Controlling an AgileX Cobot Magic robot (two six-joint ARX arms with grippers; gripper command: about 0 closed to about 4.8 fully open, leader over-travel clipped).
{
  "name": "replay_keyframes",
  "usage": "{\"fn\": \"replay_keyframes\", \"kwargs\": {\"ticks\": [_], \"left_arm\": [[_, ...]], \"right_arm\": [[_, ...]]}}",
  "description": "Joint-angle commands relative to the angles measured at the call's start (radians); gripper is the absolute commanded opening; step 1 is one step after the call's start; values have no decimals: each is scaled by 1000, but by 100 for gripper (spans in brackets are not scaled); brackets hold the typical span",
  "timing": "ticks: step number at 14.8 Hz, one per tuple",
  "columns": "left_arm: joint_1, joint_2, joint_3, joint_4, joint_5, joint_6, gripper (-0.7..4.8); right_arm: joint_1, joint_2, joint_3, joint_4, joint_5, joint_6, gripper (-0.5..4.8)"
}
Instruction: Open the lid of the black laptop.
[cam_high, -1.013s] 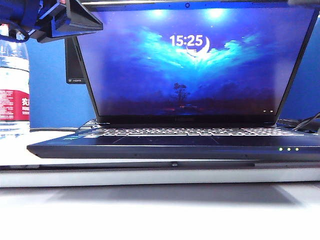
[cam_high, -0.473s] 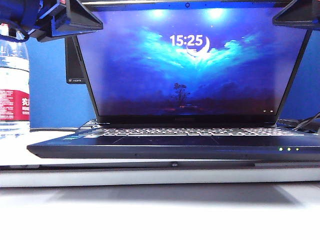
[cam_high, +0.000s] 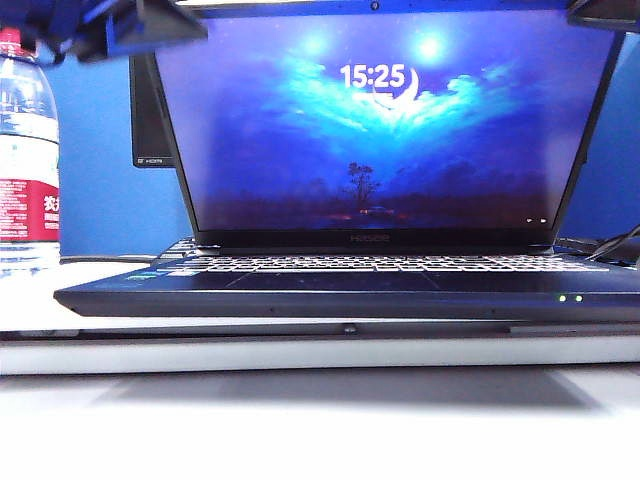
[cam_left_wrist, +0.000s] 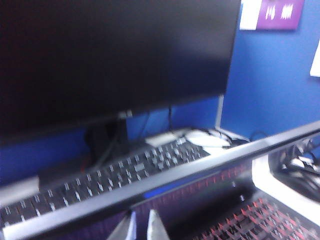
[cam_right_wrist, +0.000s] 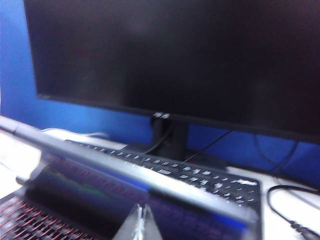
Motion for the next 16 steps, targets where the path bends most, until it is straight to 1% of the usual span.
{"fn": "replay_keyframes", "kwargs": {"ticks": [1, 3, 6, 8, 9, 12, 14, 16], "left_arm": [[5, -2, 26, 84, -39, 29, 53], [5, 21, 26, 85, -56, 34, 53], [5, 77, 39, 87, -57, 50, 53], [5, 88, 53, 92, -63, 75, 53], [5, 88, 58, 104, -81, 92, 53], [7, 93, 76, 111, -81, 116, 53], [14, 118, 87, 116, -82, 115, 53], [17, 148, 107, 117, -79, 116, 53]], "right_arm": [[-30, 64, 44, 45, -6, -1, -6], [-32, 167, 90, 71, -32, -2, -6], [-32, 296, 136, 141, -38, -5, -6], [-32, 320, 154, 168, -47, -26, -6], [-32, 323, 164, 166, -47, -35, -6], [-47, 337, 164, 175, -47, -48, -6], [-61, 356, 166, 203, -47, -49, -6], [-71, 370, 192, 197, -48, -53, -6]]}}
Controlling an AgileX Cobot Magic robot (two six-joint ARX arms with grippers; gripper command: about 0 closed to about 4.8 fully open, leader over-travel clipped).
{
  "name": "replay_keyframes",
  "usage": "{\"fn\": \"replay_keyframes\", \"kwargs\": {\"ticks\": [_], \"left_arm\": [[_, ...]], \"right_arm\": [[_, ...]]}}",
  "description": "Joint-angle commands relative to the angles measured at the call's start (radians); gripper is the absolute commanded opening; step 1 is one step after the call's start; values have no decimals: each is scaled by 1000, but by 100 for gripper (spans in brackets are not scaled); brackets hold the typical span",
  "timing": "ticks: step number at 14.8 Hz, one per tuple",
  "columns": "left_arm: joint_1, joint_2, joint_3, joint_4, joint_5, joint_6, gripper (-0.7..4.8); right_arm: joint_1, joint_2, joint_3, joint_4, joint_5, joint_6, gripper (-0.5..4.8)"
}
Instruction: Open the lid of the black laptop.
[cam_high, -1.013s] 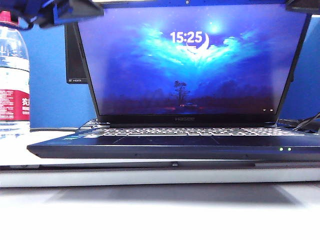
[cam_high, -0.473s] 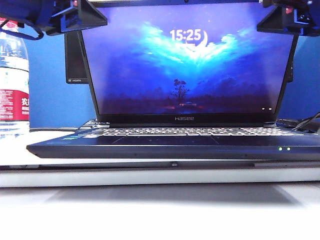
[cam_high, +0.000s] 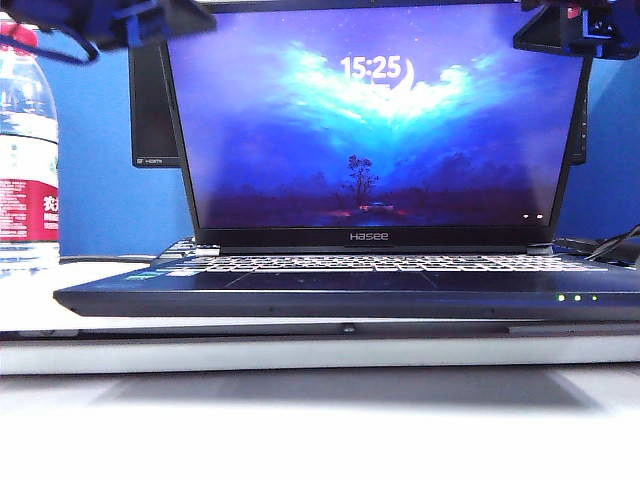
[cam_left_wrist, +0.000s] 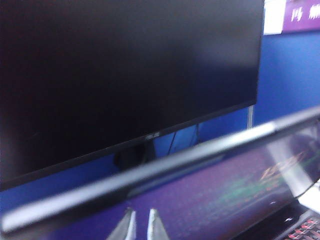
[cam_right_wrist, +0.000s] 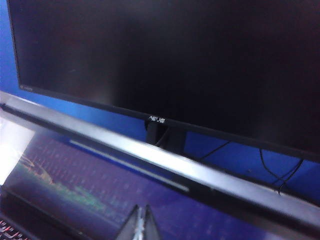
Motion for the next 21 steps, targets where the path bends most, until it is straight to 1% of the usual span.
{"fn": "replay_keyframes", "kwargs": {"ticks": [1, 4, 7, 11, 17, 19, 21], "left_arm": [[6, 27, 37, 29, -25, 15, 53], [6, 46, 70, 29, -26, 51, 53], [8, 66, 110, 5, -37, 67, 53], [32, 106, 162, -62, -42, 66, 52], [64, 134, 171, -53, -62, 72, 53], [72, 136, 172, -41, -55, 74, 53], [106, 136, 181, -37, -13, 57, 53]], "right_arm": [[-9, 13, 47, 40, 16, -22, -6], [-10, 58, 97, 37, 17, -30, -5], [-9, 123, 146, 39, 15, -29, -5], [-23, 162, 164, 32, 22, -29, -6], [-45, 197, 193, 30, 50, -32, -6], [-45, 217, 219, 25, 50, -45, -6], [-45, 234, 245, 10, 50, -56, -6]]}}
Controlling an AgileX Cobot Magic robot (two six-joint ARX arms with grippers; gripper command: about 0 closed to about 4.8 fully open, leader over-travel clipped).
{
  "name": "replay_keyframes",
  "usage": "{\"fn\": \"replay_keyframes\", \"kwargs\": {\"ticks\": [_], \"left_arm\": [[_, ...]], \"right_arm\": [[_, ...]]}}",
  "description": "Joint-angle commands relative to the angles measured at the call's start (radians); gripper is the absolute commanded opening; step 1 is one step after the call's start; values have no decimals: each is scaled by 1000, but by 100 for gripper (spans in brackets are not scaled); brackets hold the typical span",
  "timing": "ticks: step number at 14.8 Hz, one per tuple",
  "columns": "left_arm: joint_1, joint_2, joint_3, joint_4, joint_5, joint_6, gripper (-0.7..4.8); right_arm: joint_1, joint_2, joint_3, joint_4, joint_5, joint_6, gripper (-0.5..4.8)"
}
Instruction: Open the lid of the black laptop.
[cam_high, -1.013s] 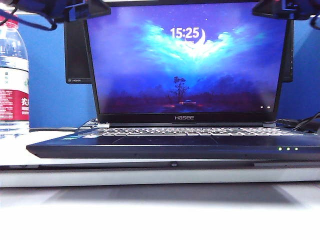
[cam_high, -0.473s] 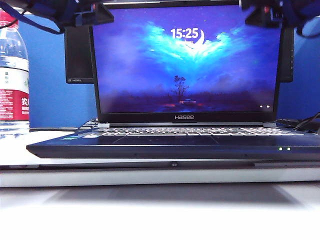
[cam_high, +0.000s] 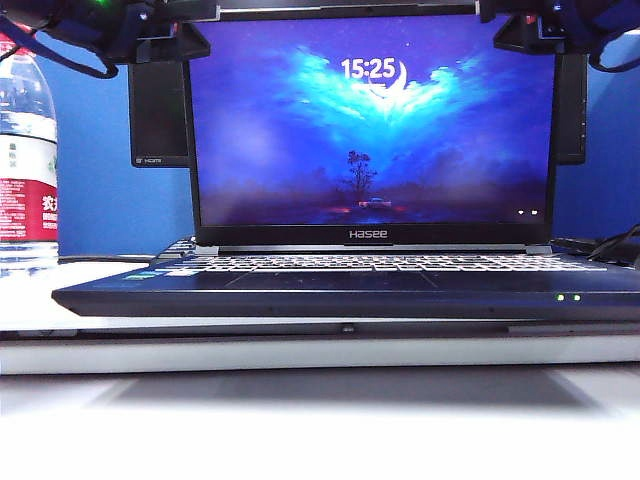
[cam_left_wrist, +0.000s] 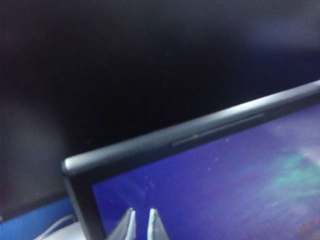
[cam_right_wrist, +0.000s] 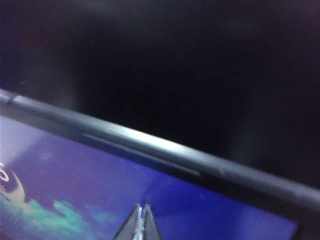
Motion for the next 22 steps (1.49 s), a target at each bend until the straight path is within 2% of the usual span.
{"fn": "replay_keyframes", "kwargs": {"ticks": [1, 6, 13, 16, 22], "left_arm": [[28, 3, 29, 21, 33, -12, 53], [53, 62, 87, 13, 106, -19, 53], [56, 171, 165, -16, 105, -20, 53], [63, 201, 174, -34, 101, -20, 53], [63, 174, 177, -83, 122, -24, 53]], "right_arm": [[-3, 23, 43, 8, 21, -17, -6], [-17, 75, 85, 1, 29, -17, -6], [-18, 153, 125, -25, 40, -39, -6], [-18, 158, 126, -31, 80, -67, -6], [-14, 129, 126, -101, 56, -61, -6]]}}
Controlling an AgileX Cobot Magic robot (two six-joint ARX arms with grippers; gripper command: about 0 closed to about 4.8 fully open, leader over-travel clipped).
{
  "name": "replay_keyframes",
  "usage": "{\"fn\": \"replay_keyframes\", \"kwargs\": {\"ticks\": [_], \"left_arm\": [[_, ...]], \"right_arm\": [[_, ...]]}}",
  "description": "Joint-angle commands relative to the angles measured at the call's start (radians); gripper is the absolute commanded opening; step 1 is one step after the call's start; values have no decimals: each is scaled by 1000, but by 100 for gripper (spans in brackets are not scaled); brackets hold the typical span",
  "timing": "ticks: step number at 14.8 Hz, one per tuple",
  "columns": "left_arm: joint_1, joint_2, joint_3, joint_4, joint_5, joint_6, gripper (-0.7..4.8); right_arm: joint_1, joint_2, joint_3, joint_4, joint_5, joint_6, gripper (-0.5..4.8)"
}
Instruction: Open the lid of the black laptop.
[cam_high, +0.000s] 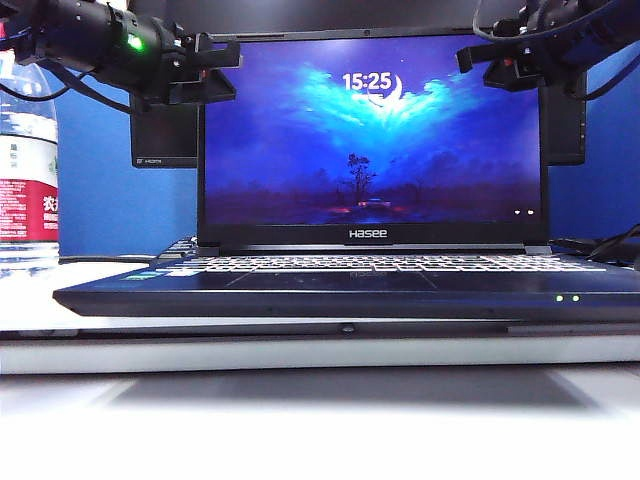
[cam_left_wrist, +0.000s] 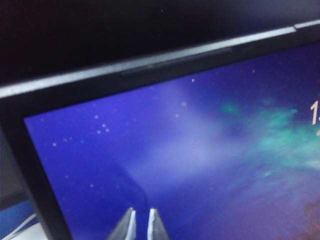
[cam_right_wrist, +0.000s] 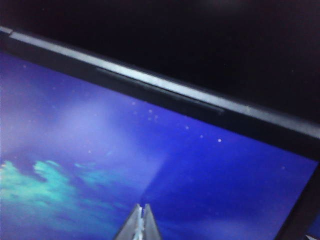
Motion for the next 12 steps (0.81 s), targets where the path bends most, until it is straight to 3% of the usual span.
{"fn": "replay_keyframes", "kwargs": {"ticks": [1, 5, 8, 12], "left_arm": [[2, -41, 9, -34, 34, -3, 53], [2, -110, 9, -194, 136, -31, 53], [2, -154, 9, -332, 195, -45, 53], [1, -228, 9, -503, 300, -107, 53]], "right_arm": [[0, -49, 6, -84, -14, 7, -6], [0, -142, 6, -220, -75, 28, -6], [6, -246, 6, -415, -143, 35, -6], [6, -439, 6, -630, -143, 89, -6]]}}
